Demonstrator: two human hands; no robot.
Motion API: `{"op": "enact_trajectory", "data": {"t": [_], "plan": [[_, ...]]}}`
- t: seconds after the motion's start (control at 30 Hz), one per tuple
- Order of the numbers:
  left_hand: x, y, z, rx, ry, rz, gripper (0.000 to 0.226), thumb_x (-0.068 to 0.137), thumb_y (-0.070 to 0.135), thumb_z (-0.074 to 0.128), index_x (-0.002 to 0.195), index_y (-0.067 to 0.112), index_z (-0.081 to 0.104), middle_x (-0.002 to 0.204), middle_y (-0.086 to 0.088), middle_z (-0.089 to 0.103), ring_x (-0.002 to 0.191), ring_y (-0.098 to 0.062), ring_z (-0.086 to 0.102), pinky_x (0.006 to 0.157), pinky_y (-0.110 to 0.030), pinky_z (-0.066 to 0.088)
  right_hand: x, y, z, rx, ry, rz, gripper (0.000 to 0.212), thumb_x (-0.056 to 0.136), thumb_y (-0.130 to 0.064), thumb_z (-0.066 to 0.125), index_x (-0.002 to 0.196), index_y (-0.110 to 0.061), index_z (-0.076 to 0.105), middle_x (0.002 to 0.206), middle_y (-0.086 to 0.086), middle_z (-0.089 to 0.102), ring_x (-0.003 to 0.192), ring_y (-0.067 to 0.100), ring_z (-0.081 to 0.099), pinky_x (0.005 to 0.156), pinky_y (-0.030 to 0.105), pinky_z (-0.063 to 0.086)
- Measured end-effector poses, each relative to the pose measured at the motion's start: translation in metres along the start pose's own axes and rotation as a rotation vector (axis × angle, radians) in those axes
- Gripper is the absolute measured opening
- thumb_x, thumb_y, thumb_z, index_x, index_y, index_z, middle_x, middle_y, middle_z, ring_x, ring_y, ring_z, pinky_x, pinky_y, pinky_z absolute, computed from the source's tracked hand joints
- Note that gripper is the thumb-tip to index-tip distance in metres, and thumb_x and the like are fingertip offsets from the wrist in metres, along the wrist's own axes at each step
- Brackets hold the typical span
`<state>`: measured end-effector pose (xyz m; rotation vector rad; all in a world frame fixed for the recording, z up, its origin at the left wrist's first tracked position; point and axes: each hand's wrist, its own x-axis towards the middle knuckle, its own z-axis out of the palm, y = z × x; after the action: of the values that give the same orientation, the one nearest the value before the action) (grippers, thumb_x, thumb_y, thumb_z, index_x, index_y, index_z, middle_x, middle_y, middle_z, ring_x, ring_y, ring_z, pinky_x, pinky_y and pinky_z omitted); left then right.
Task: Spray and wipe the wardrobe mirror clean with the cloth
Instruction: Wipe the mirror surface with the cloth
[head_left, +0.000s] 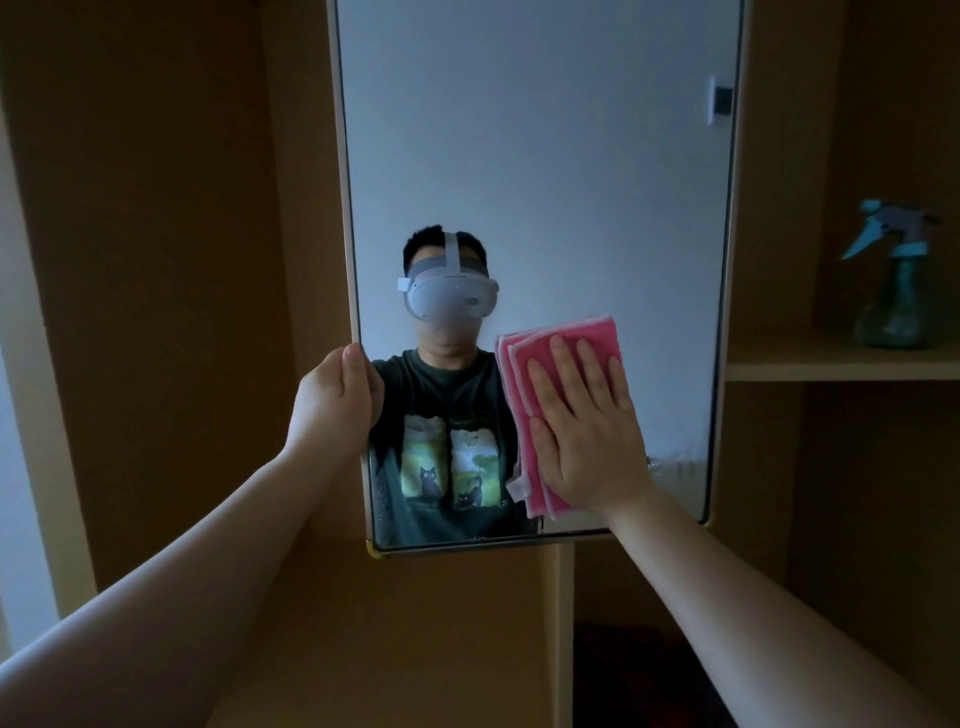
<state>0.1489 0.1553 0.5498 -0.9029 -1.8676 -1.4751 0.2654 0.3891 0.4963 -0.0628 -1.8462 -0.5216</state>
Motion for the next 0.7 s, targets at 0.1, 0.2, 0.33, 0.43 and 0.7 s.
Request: {"op": "enact_trajectory", "data": {"t": [0.1,0.2,0.33,0.43,0.7], "plan": [[0.0,0.0,0.001,-0.001,0.003,-0.002,0.054,0.1,0.038,0.02,0.074,0.005,0.055,0.062,-0.015,0.062,0.058,-0.029,0.057,0.063,-0.045,0.05,0.019,0.017,-0.007,-0.003,0.001,0.078,0.057,0.103,-0.041,0.015,0.154,-0.016,0.012,0.16,0.012,0.007,0.149,0.033,0.005,0.121,0.049,0.001],[0.0,0.0,0.001,0.002,0.006,0.005,0.054,0.1,0.038,0.02,0.073,0.006,0.054,0.063,-0.015,0.062,0.058,-0.029,0.056,0.064,-0.046,0.051,0.047,0.048,-0.018,-0.025,0.033,0.236,0.057,0.102,-0.04,0.015,0.154,-0.017,0.01,0.161,0.012,0.01,0.148,0.031,0.006,0.121,0.048,0.001],[0.0,-0.002,0.001,-0.017,0.004,0.005,0.053,0.099,0.039,0.02,0.073,0.008,0.053,0.063,-0.016,0.061,0.058,-0.03,0.057,0.062,-0.046,0.051,0.066,0.073,-0.031,-0.038,0.041,0.338,0.057,0.101,-0.038,0.023,0.154,-0.015,0.018,0.159,0.017,0.019,0.147,0.037,0.014,0.12,0.051,0.007],[0.0,-0.004,0.002,-0.042,0.005,-0.006,0.049,0.099,0.038,0.021,0.075,0.008,0.052,0.067,-0.019,0.061,0.059,-0.035,0.058,0.059,-0.049,0.052,0.063,0.073,-0.03,-0.046,0.035,0.325,0.058,0.101,-0.038,0.023,0.154,-0.014,0.017,0.16,0.017,0.018,0.148,0.036,0.012,0.121,0.048,0.004],[0.0,-0.005,0.003,-0.045,0.007,0.003,0.05,0.101,0.036,0.021,0.075,0.008,0.054,0.064,-0.017,0.061,0.053,-0.023,0.055,0.053,-0.034,0.047,0.01,0.071,-0.018,-0.057,0.004,0.334,0.058,0.103,-0.041,0.017,0.155,-0.017,0.01,0.161,0.014,0.016,0.149,0.032,0.008,0.121,0.048,0.004]]}}
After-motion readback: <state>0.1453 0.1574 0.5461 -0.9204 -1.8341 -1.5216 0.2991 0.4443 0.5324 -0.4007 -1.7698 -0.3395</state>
